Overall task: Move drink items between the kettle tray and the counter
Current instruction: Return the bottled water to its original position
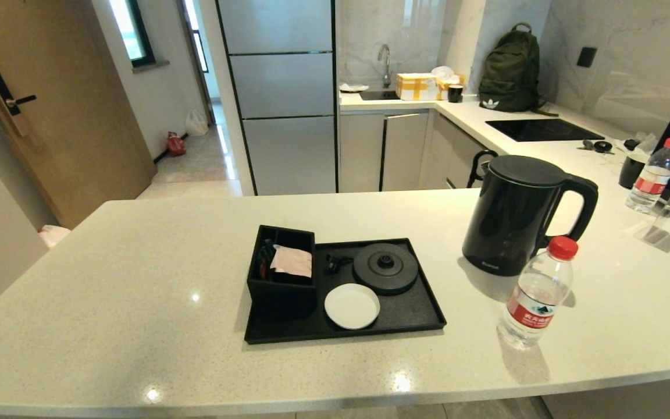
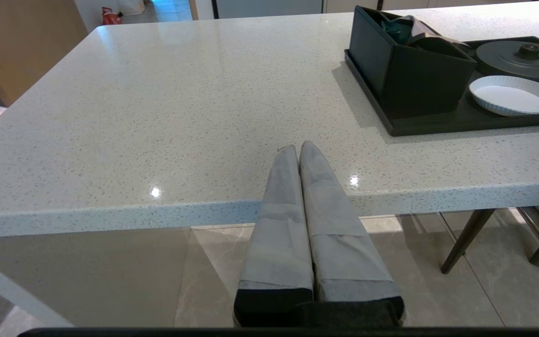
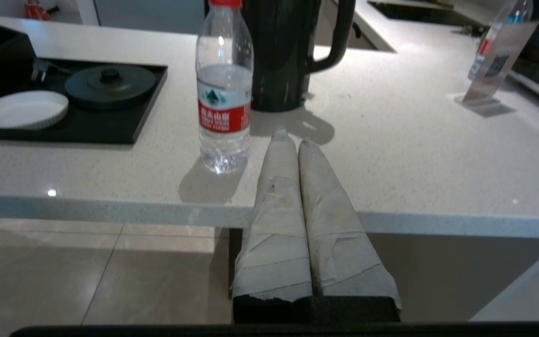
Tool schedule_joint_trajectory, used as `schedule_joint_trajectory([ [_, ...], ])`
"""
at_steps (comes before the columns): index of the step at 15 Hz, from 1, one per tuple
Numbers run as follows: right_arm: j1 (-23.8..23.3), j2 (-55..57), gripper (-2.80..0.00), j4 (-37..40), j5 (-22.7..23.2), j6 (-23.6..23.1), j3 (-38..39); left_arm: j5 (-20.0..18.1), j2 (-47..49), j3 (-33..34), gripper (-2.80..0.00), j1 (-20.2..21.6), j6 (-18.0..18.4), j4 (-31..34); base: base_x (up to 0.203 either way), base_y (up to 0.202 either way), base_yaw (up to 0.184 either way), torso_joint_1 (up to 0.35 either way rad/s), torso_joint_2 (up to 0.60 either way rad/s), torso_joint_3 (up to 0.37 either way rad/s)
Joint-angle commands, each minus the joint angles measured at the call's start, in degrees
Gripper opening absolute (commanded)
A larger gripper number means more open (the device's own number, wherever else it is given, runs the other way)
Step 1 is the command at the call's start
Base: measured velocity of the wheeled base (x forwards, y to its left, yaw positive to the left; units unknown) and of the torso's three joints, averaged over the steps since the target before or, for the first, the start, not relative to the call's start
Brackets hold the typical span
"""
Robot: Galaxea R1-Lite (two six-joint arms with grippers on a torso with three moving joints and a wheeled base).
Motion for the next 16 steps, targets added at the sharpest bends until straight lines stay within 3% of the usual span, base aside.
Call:
schedule_joint_trajectory([
  [1,0.0,0.1,-2.80,-0.3,0.3,0.0,1.6,0.0,0.1,0.0,-2.80,0.0,0.0,0.0,0.000,0.000,0.000,0.000,0.00,0.000],
  [4,0.0,0.1,-2.80,-0.3,0.3,0.0,1.6,0.0,0.1,0.0,-2.80,0.0,0.0,0.0,0.000,0.000,0.000,0.000,0.00,0.000],
  [6,0.0,0.1,-2.80,3.3,0.0,5.1,1.5,0.0,0.1,0.0,-2.80,0.0,-0.1,0.0,0.000,0.000,0.000,0.000,0.00,0.000],
  [16,0.0,0.1,-2.80,2.6,-0.1,6.2,1.6,0.0,0.1,0.0,-2.80,0.0,0.0,0.0,0.000,0.000,0.000,0.000,0.00,0.000],
])
